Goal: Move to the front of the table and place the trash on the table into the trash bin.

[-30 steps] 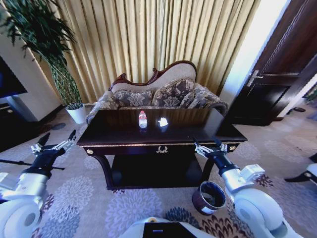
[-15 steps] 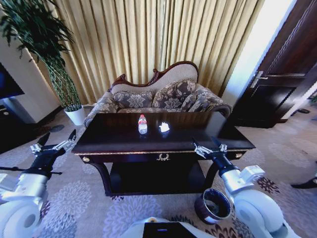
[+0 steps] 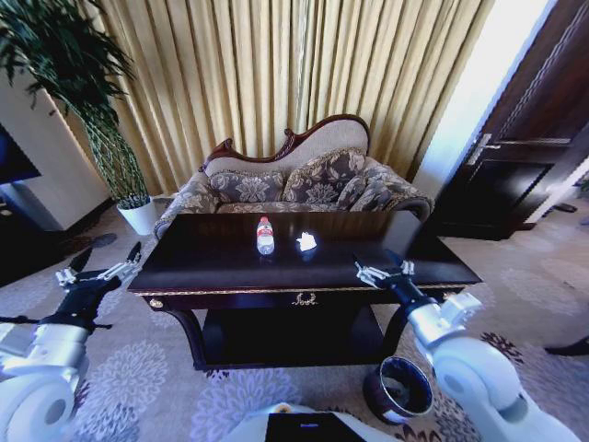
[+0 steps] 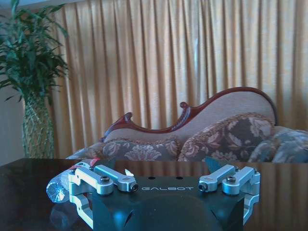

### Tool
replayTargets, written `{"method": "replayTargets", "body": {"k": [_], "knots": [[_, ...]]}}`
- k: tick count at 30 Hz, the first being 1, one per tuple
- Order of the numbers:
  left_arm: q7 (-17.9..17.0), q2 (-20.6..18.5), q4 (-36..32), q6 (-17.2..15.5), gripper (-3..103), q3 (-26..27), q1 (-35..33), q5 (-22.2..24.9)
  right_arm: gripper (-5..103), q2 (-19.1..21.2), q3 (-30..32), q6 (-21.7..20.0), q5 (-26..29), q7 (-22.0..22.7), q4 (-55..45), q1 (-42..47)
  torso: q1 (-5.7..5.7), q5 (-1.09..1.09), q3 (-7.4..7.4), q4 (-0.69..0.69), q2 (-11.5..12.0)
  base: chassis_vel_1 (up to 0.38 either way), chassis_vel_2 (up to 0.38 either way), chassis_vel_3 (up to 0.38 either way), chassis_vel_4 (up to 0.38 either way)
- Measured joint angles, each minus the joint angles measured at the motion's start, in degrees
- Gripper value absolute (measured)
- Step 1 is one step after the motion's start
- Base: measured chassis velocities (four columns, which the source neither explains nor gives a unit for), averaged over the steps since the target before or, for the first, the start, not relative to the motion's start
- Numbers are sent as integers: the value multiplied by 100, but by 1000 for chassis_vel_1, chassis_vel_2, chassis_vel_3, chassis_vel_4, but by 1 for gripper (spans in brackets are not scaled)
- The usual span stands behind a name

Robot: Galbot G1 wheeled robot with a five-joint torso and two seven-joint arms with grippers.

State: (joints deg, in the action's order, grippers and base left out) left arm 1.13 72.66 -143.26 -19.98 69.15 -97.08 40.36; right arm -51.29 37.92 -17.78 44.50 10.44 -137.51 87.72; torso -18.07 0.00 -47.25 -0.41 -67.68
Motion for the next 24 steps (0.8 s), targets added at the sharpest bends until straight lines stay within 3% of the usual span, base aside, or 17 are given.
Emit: {"method": "replayTargets", "body": {"k": [4, 9, 15, 24], "knots": [[2, 26, 0, 52, 100, 34, -8, -1, 100, 451, -487, -114, 206, 0, 509, -775, -1, 0, -1, -1, 1, 0, 0, 0, 0], [6, 134, 0, 59, 100, -19, -23, -67, 100, 696, -1064, -208, 283, -6, 1015, -1405, -1, 0, 0, -1, 0, 0, 0, 0, 0], [9, 218, 0, 55, 100, -62, -47, -103, 100, 740, -1804, -298, 353, -11, 1481, -2159, -2, 0, -1, -1, 1, 0, 0, 0, 0], [19, 258, 2, 45, 100, -91, -41, -181, 100, 415, -2919, -337, 312, 38, 2134, -3354, -2, -1, -1, -1, 1, 0, 0, 0, 0]]}}
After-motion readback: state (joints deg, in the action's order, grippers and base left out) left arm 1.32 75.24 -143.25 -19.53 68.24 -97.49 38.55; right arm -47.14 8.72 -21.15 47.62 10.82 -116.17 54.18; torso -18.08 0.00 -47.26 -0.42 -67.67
